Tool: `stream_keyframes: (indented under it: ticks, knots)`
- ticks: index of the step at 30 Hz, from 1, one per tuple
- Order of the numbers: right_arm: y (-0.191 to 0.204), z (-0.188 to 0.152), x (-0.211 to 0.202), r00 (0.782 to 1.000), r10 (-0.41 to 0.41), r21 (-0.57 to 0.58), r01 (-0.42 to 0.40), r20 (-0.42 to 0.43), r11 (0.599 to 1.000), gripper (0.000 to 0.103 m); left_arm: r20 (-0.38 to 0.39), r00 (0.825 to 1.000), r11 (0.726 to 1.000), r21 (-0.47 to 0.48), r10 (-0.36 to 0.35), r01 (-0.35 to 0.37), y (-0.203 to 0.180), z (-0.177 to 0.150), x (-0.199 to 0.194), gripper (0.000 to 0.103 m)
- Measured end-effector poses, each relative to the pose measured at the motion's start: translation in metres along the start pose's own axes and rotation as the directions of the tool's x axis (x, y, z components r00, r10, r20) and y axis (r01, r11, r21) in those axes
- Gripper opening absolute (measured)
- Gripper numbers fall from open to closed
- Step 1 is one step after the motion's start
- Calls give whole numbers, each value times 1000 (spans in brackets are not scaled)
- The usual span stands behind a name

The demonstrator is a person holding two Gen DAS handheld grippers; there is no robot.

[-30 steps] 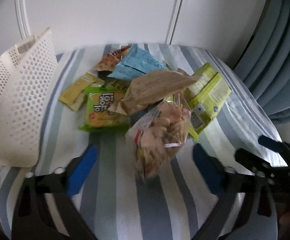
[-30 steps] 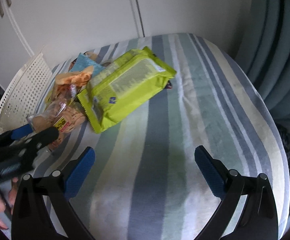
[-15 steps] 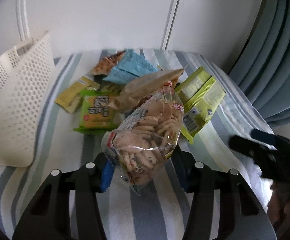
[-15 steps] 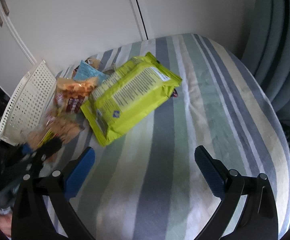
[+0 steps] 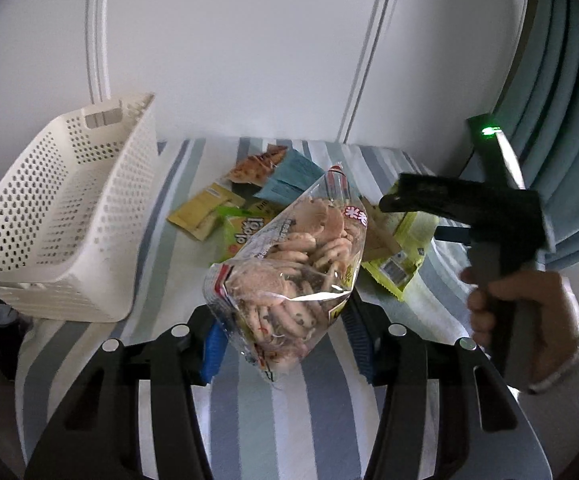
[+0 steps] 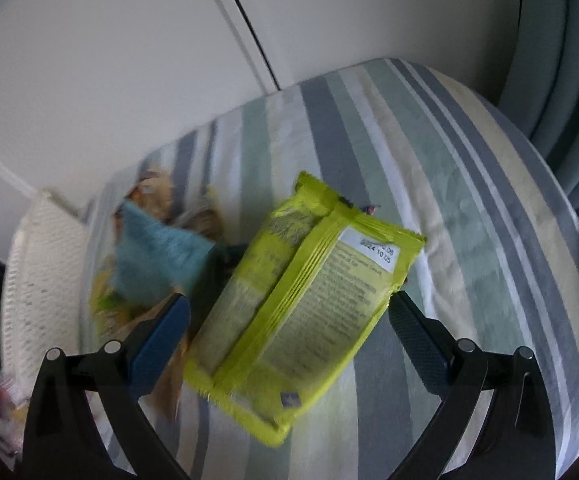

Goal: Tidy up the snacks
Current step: 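Carry the cookie bag into the white basket and open the left gripper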

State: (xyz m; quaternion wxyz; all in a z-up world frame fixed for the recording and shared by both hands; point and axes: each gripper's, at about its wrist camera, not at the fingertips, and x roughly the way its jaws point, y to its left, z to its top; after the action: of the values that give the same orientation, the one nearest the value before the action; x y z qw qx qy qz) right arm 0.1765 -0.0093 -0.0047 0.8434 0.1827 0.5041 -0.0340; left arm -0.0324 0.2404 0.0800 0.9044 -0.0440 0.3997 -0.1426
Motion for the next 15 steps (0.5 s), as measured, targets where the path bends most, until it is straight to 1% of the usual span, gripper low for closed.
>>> stream_keyframes:
  ticks: [3, 6, 11, 13, 15]
  knots:
    - [7, 3, 13, 999, -53, -10, 53, -13, 999, 98, 30, 1000, 1000, -11, 5, -4, 8, 2, -12, 53]
    - [13, 3, 21, 994, -110, -29, 110, -1, 994, 98, 62, 998, 1000, -23, 17, -15, 15, 8, -21, 53]
    - [17, -1, 18, 990, -139, -62, 140, 16, 988, 98, 105, 993, 998, -49, 52, -47, 30, 17, -32, 53]
    - [14, -3, 18, 988, -153, -60, 153, 16, 986, 94, 119, 991, 996, -69, 68, -60, 38, 21, -35, 53]
    - [5, -3, 18, 991, -135, -43, 135, 10, 990, 93, 132, 988, 994, -88, 82, -71, 45, 22, -39, 53]
